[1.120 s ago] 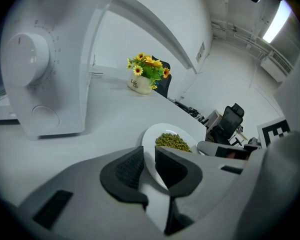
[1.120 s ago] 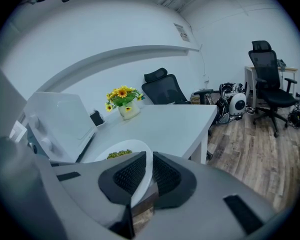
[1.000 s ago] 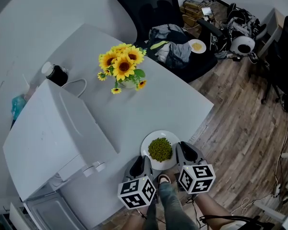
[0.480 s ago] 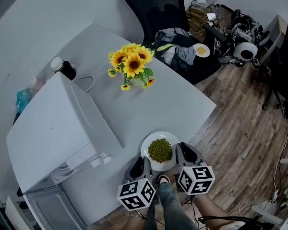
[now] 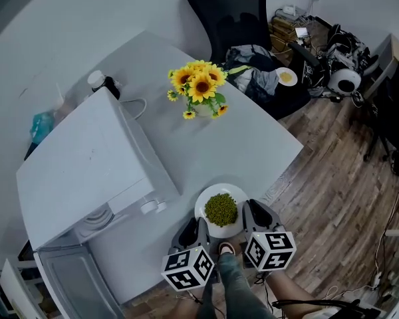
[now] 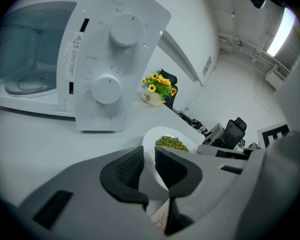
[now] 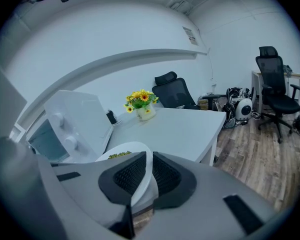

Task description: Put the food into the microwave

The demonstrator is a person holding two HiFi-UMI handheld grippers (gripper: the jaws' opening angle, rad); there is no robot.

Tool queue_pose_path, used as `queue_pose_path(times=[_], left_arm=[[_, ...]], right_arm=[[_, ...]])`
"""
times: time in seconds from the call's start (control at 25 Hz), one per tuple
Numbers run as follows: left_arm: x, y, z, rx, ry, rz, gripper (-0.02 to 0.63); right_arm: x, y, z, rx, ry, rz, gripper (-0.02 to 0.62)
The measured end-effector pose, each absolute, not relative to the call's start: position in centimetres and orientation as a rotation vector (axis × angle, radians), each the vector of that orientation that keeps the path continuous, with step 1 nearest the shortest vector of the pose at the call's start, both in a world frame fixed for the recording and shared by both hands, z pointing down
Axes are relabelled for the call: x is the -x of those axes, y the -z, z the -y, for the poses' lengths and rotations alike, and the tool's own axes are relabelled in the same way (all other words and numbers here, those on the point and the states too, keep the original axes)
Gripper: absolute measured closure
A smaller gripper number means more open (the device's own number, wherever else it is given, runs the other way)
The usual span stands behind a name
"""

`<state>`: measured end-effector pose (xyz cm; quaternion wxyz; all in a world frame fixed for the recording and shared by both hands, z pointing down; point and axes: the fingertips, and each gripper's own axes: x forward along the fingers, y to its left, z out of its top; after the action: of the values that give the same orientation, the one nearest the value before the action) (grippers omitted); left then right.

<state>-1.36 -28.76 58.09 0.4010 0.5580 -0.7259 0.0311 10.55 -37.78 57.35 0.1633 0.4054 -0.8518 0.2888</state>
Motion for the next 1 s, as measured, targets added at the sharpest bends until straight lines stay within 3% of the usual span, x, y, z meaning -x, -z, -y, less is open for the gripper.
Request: queue_pose_path(times=[1.0], left_arm=[[6.9,-54.5,20.3,-1.299,0.036,1.947,0.534]], right_arm=[[-4.0,-53.6,30.6,-0.964,-0.755,2.504,0.543]])
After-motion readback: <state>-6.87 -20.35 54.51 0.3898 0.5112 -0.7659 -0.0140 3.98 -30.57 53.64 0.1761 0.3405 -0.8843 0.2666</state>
